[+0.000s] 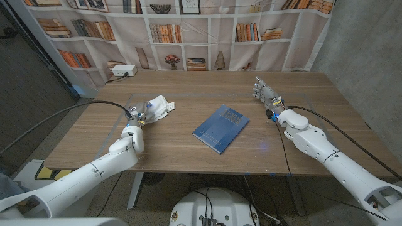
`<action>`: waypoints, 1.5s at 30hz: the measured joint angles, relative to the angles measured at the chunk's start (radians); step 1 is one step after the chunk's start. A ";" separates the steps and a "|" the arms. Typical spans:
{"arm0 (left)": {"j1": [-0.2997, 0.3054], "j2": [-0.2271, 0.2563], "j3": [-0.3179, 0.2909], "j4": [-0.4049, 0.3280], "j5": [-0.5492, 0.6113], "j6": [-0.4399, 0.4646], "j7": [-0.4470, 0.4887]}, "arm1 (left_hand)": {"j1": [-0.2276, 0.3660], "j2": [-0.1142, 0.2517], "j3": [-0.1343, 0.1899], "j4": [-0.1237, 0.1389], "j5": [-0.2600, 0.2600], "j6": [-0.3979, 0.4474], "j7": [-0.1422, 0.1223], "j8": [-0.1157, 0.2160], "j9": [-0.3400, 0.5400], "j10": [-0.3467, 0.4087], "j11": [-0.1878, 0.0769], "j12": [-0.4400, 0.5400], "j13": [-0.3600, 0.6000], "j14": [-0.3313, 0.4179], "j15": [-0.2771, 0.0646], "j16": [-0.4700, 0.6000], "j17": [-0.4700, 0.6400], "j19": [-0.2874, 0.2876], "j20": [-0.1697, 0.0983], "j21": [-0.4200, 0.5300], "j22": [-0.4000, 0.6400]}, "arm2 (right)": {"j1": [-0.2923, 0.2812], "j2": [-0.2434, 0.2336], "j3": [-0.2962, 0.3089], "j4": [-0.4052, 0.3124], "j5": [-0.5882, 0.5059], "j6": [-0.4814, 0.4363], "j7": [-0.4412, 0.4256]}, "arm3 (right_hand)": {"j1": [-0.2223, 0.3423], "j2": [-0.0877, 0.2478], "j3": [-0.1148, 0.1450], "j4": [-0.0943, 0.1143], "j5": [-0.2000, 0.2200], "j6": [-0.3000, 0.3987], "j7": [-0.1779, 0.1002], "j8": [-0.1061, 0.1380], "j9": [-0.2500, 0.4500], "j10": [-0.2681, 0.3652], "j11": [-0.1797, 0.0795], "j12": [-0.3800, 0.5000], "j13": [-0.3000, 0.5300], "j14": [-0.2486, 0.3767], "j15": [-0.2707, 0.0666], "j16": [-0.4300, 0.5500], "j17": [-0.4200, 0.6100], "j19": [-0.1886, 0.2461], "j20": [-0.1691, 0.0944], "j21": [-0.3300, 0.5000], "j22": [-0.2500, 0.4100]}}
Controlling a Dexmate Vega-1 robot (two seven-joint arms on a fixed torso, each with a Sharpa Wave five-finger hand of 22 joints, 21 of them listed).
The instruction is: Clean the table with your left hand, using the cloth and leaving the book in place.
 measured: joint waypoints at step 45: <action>-0.057 -0.043 -0.017 -0.027 0.026 0.017 0.117 | 0.136 -0.003 0.149 0.034 -0.027 0.451 0.014 0.170 0.019 0.423 -0.051 0.073 0.060 0.488 -0.127 0.023 -0.008 0.364 -0.200 0.073 0.002 | -0.011 0.010 0.006 0.027 0.015 0.038 0.023 | 0.034 0.034 0.017 -0.017 0.000 0.000 0.000 0.000 0.000 0.005 0.005 0.000 0.000 0.010 0.000 0.000 0.000 0.014 0.000 -0.015 0.000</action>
